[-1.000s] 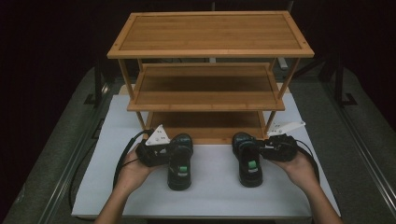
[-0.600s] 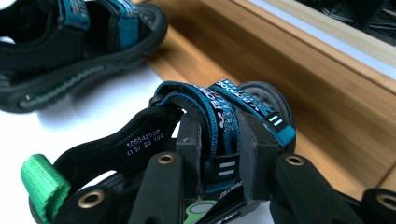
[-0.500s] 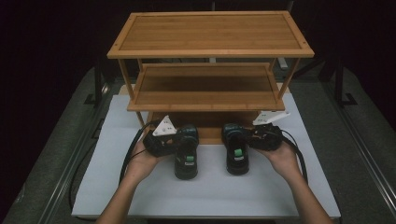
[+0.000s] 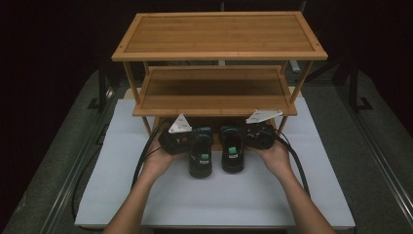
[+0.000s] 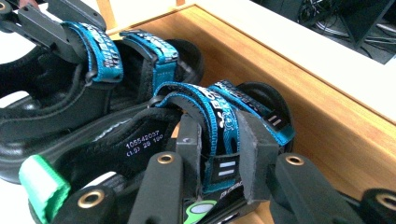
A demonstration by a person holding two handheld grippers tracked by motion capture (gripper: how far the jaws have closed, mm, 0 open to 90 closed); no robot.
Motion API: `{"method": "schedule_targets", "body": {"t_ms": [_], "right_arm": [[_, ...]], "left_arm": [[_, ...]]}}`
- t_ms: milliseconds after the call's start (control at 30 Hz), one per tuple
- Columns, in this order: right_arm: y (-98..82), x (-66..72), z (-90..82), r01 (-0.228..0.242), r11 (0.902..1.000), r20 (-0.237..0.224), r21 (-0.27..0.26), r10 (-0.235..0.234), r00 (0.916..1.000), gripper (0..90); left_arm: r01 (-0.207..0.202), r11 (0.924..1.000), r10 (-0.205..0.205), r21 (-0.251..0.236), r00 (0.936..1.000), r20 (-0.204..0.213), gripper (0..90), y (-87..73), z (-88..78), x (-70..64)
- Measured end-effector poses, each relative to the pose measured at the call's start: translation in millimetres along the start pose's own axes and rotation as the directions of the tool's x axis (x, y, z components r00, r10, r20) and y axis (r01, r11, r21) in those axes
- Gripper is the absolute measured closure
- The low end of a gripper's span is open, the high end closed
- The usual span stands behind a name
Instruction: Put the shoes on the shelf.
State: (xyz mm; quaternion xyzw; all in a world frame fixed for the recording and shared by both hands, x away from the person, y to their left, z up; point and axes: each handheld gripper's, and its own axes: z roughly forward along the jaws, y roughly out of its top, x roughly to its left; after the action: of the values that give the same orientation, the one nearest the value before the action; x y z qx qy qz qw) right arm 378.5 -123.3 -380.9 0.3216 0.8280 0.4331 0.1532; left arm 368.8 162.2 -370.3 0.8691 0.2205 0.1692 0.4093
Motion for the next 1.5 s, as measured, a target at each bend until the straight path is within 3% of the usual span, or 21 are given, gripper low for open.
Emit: {"method": "schedule_targets", "body": {"t_ms": [233, 500, 1133, 1500], "right_arm": [[1.5, -2.0, 13.7, -0.002, 1.0, 0.005, 0.01, 0.002, 1.0, 71.6], [5.9, 3.9, 20.8, 0.013, 0.9997, 0.026, -0.02, -0.013, 0.9996, 71.5], [1.8, 4.0, 24.8, 0.018, 0.9997, 0.035, -0.016, -0.018, 0.9992, 67.8], [1.7, 5.0, 21.4, 0.018, 0.9997, 0.041, -0.017, -0.017, 0.999, 59.0]], "left_arm": [[0.004, 0.9999, -0.004, -0.012, 0.9997, -0.022, 72.0, 0.8, 12.7, 10.8], [0.011, 0.9998, -0.011, -0.015, 0.9995, -0.028, 72.0, 0.6, 23.3, 17.6], [-0.001, 1.0, 0.001, -0.004, 0.9988, -0.048, 69.6, -2.4, 27.2, 11.8], [0.02, 0.9998, -0.02, -0.003, 0.9986, -0.048, 55.0, -4.5, 24.0, 12.5]]}}
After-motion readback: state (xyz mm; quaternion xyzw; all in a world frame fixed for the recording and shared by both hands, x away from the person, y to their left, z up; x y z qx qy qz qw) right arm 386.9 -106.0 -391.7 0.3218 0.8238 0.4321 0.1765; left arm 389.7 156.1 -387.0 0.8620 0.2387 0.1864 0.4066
